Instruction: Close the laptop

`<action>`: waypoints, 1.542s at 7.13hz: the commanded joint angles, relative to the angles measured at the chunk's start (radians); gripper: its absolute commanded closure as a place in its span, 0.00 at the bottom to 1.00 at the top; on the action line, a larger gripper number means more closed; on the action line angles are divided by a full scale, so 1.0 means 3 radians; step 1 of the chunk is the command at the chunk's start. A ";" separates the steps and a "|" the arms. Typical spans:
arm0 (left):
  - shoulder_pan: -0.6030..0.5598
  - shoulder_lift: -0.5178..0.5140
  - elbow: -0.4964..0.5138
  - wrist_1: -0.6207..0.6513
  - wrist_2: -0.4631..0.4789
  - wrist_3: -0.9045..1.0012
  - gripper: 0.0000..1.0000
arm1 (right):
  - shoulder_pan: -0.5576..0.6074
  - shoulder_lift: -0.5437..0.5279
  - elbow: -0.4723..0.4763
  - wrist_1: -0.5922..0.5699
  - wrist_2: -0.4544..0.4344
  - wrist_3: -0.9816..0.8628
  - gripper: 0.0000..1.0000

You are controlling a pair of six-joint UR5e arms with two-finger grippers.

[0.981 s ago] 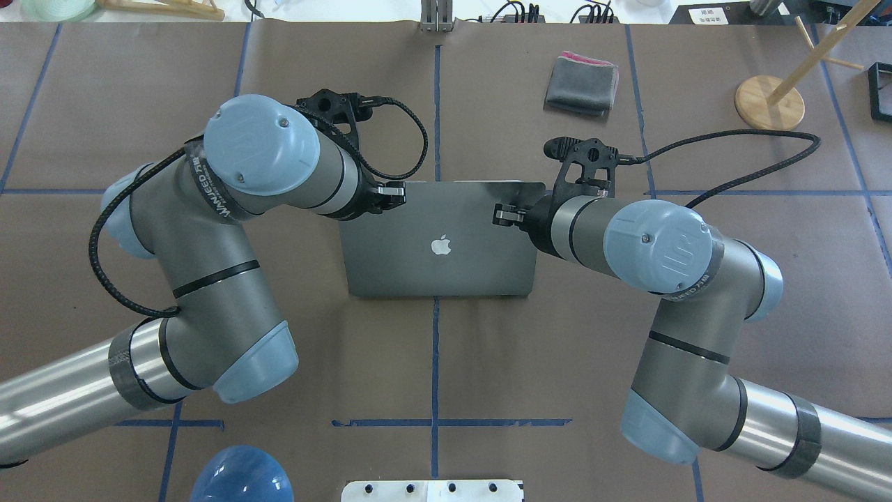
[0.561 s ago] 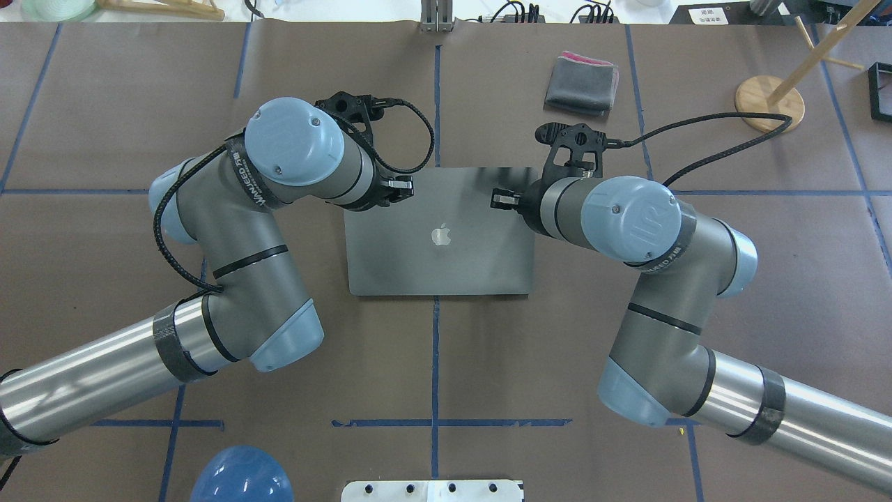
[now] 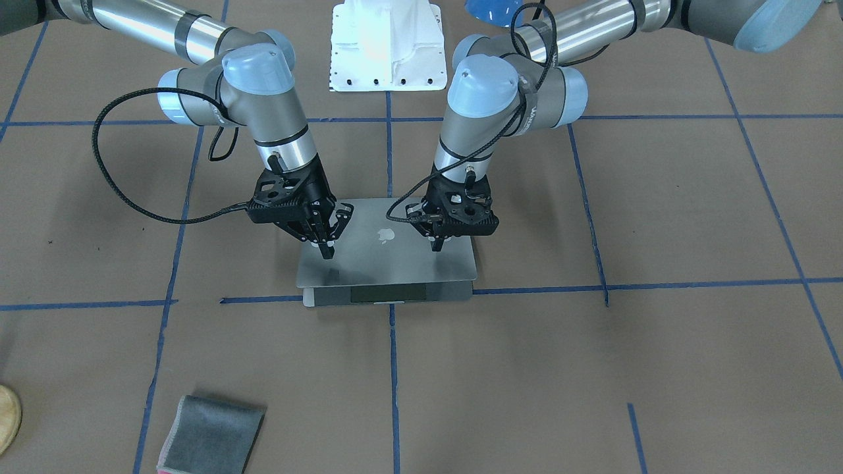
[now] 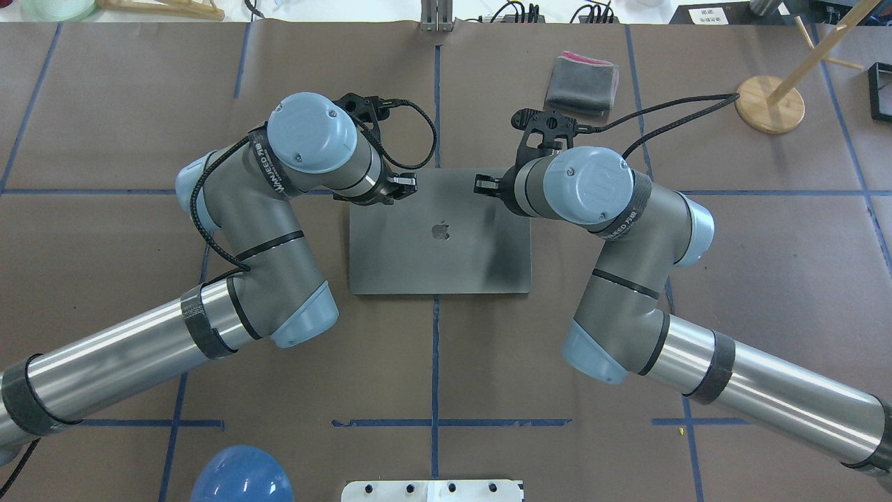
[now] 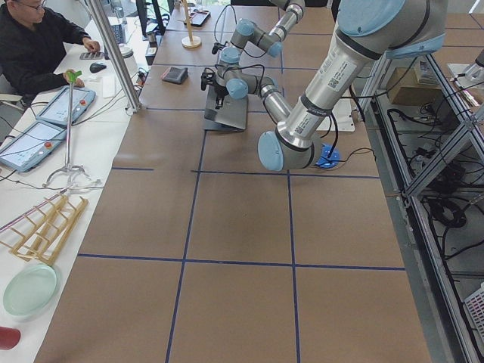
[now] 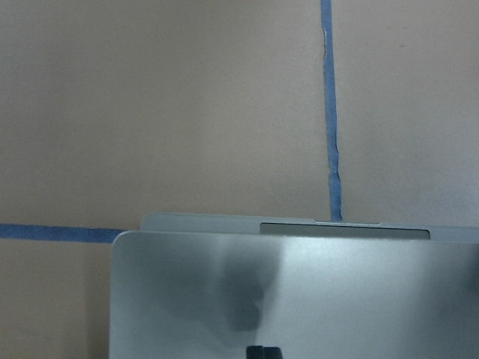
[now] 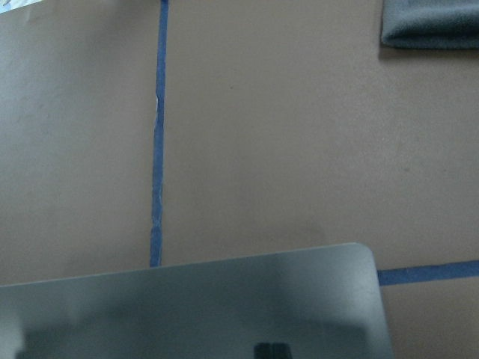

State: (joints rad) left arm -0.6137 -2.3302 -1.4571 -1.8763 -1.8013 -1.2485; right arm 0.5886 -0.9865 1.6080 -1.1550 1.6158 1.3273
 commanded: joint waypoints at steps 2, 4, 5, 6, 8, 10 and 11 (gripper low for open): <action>-0.0035 -0.0061 0.0449 -0.0326 -0.0075 -0.0001 1.00 | 0.0338 -0.0004 0.0147 0.0005 0.0594 -0.0093 0.94; -0.0041 -0.0066 0.0490 -0.0326 -0.0096 -0.0001 1.00 | 0.0517 -0.0005 0.0178 0.0000 0.0851 -0.0083 0.40; -0.0041 -0.0086 0.0541 -0.0331 -0.0096 -0.0001 1.00 | 0.0533 -0.0005 0.0183 0.0000 0.0883 -0.0073 0.29; -0.0041 -0.0092 0.0547 -0.0332 -0.0096 -0.0001 1.00 | 0.0538 0.0000 0.0213 -0.0005 0.0883 -0.0068 0.25; -0.0071 -0.0102 0.0537 -0.0377 -0.0126 -0.0006 0.99 | 0.0604 0.0001 0.0244 -0.0031 0.0949 -0.0058 0.02; -0.0250 -0.0082 0.0450 -0.0404 -0.0530 -0.0021 0.01 | 0.0915 -0.0106 0.0280 -0.0056 0.1432 -0.0083 0.01; -0.0448 -0.0046 0.0394 -0.0256 -0.0844 -0.0006 0.00 | 0.1064 -0.0360 0.0427 -0.0062 0.1582 -0.0139 0.01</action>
State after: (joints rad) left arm -0.6957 -2.3536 -1.3197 -1.9869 -1.9677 -1.2524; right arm 0.8538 -1.0306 1.7003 -1.1706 2.0261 1.3003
